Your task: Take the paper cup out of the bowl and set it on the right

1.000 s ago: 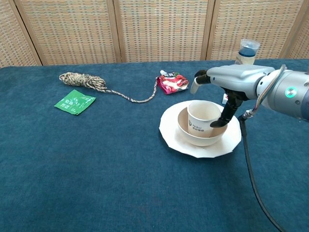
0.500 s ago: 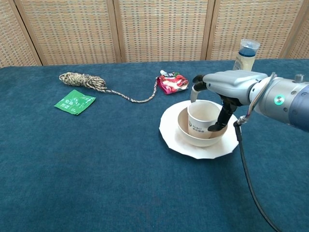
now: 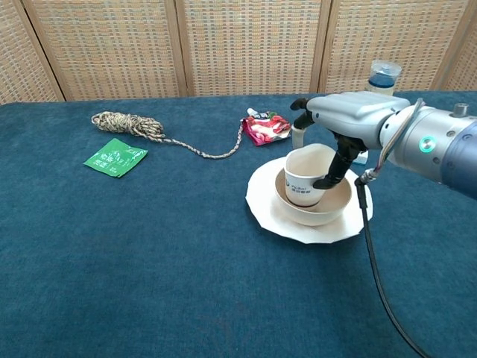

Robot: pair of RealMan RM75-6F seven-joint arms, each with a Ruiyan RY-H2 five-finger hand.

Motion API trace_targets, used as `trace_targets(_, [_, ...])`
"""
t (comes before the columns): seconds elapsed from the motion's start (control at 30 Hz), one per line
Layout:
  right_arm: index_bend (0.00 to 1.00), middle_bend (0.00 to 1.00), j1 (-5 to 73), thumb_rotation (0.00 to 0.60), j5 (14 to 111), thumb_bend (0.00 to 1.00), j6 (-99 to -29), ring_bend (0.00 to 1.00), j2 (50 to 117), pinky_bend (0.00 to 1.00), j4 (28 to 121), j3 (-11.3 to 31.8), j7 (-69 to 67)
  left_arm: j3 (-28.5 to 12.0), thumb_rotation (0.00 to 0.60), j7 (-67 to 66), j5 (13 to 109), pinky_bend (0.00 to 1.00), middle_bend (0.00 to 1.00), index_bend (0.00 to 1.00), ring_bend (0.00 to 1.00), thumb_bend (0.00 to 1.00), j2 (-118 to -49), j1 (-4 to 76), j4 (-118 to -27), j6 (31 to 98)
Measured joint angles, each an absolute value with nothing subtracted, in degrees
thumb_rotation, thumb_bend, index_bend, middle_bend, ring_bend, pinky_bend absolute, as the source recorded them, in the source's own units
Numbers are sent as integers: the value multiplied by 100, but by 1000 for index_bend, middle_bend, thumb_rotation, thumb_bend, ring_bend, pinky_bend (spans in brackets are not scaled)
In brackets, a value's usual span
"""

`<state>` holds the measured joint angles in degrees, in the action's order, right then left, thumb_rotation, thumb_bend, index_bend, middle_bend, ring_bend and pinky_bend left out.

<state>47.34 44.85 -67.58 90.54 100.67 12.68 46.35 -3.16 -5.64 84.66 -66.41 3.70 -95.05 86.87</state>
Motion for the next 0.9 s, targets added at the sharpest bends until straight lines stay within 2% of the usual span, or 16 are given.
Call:
trace_targets(0.43, [454, 72, 4506, 600, 4696, 400, -7360, 0, 8111, 85, 10588, 1517, 4560, -311, 600, -646, 8474, 0, 0, 0, 0, 26, -6669, 377, -9498, 8692])
trace_targets(0.6, [454, 74, 4323, 600, 4613, 399, -7372, 0, 7929, 85, 10313, 1465, 4353, -293, 600, -751, 8499, 0, 0, 0, 0, 26, -6703, 377, -9510, 8703])
trace_targets(0.9, [453, 74, 4022, 600, 4345, 393, -6961, 0, 7983, 85, 9355, 1229, 3691, -270, 600, -905, 8525, 0, 0, 0, 0, 26, -6761, 372, -9526, 8726])
